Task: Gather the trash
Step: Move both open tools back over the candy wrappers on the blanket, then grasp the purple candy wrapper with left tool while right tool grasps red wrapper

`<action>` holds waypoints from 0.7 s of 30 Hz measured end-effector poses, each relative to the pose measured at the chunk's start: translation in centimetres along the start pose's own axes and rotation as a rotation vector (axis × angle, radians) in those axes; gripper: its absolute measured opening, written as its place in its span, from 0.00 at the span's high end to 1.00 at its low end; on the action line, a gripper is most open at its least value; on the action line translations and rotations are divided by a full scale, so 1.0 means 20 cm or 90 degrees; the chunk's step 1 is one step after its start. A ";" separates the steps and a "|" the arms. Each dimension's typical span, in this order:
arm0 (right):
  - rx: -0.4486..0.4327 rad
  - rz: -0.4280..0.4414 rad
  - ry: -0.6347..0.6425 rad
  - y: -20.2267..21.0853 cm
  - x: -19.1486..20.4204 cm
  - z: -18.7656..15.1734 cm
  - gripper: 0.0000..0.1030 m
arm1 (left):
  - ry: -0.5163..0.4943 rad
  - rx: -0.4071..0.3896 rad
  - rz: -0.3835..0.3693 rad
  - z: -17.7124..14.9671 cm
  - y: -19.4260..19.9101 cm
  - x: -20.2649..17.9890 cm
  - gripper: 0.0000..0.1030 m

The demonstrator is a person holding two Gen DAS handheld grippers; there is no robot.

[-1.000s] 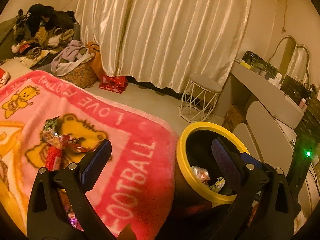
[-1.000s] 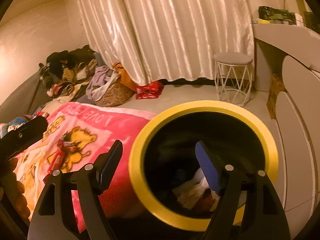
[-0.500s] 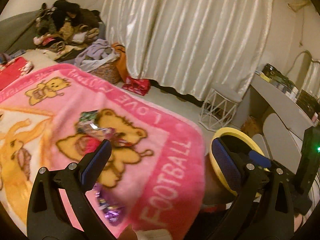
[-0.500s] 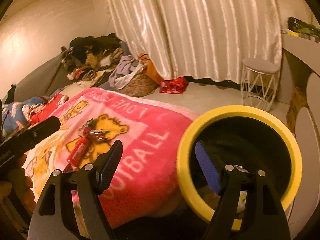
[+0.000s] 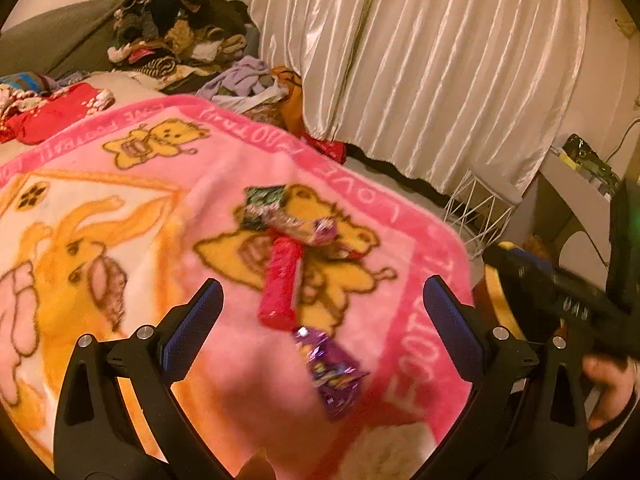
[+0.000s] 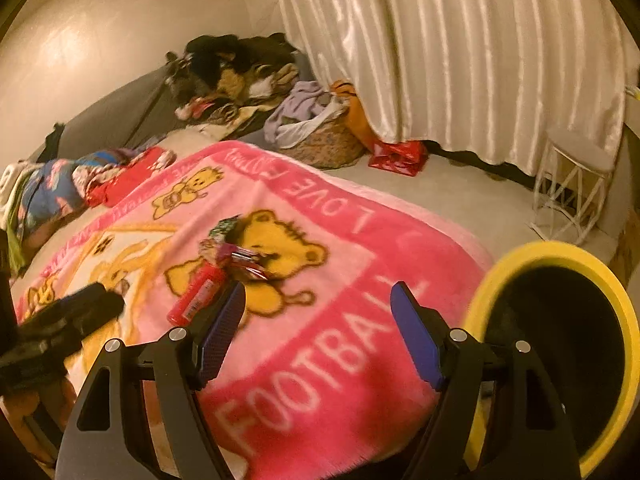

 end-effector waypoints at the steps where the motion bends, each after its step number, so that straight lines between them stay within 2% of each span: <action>1: 0.007 0.011 0.002 -0.02 0.02 0.01 0.30 | 0.004 0.006 -0.003 -0.02 0.00 0.01 0.10; 3: 0.023 0.034 0.001 -0.07 0.08 0.02 0.34 | 0.015 0.021 -0.014 -0.06 -0.02 0.03 0.11; 6: 0.049 0.051 -0.005 -0.16 0.15 0.04 0.35 | 0.023 0.036 -0.032 -0.11 -0.04 0.05 0.19; 14: 0.091 0.053 0.019 -0.34 0.26 0.03 0.40 | 0.026 0.067 -0.074 -0.19 -0.09 0.02 0.36; 19: 0.108 0.054 0.017 -0.44 0.30 0.03 0.42 | 0.031 0.083 -0.093 -0.23 -0.12 0.00 0.42; 21: 0.117 0.058 0.014 -0.48 0.32 0.03 0.45 | 0.033 0.091 -0.098 -0.24 -0.14 -0.01 0.43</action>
Point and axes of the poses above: each gripper's, at about its wrist camera, not at the fingertips, and y roughly against the way its jaws point, x to its left, z to its top, the point moved 4 cm from there along -y, roughly the way its jaws point, and after that the axes turned 15 degrees about -y, right-handed, at the moved point
